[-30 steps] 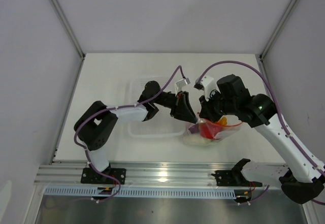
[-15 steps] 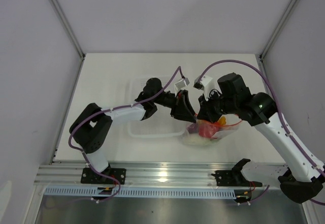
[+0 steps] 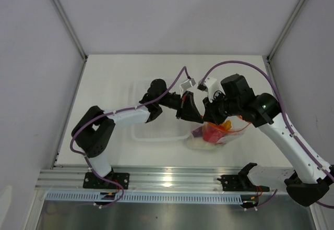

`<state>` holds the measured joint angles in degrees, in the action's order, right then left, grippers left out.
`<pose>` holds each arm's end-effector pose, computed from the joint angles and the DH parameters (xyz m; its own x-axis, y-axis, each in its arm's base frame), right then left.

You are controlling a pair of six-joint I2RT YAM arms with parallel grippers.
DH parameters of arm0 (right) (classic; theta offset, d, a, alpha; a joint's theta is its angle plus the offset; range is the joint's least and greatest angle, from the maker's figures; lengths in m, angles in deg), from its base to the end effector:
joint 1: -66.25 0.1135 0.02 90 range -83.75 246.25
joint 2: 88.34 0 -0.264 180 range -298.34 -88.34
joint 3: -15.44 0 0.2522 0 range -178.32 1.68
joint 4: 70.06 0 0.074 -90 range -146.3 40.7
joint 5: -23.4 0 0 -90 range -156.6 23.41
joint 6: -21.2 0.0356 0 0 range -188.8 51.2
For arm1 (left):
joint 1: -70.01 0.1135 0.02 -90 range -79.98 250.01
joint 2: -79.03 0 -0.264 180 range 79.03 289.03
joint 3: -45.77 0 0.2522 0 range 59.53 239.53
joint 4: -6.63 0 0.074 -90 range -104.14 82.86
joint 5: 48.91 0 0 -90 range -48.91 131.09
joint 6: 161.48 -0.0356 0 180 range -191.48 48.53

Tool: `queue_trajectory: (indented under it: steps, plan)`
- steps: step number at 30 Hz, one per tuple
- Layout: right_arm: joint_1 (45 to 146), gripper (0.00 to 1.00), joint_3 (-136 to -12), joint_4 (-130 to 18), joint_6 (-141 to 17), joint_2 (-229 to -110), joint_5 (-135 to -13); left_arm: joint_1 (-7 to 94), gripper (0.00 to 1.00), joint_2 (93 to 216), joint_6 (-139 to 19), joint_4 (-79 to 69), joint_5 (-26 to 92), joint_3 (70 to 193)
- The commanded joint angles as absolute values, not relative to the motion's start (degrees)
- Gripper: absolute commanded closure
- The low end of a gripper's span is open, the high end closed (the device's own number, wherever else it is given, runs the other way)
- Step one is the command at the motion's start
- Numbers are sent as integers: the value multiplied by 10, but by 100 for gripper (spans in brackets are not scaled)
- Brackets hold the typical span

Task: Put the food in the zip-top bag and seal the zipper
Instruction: Zip the zipper food storage bag at the center of the board.

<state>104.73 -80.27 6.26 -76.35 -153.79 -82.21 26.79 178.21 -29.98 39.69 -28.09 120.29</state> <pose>0.1532 0.1340 0.4028 -0.4609 -0.5280 -0.7133 -0.8131 0.5734 0.1009 0.2520 -0.2824 0.2816 -0.5281 0.1730 -0.8314 0.7575 -0.3465 -0.5532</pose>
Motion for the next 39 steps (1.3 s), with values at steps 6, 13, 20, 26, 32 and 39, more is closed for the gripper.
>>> queue_trajectory:
  steps: [6,13,20,26,32,39]
  plan:
    - [1047,100,-785,64,-773,-1536,-761,287,100,1716,-267,479,-199,1143]
    - [1047,100,-771,59,-775,-1531,-752,298,100,1689,-223,542,-140,1094]
    - [1047,100,-790,57,-763,-1516,-797,293,55,1734,-158,635,-227,1123]
    - [1048,100,-829,64,-758,-1529,-833,286,45,1749,-195,640,-260,1132]
    - [1048,100,-847,69,-759,-1551,-841,264,42,1697,-374,416,-198,1134]
    - [1056,100,-862,72,-757,-1557,-853,269,41,1681,-427,346,-159,1139]
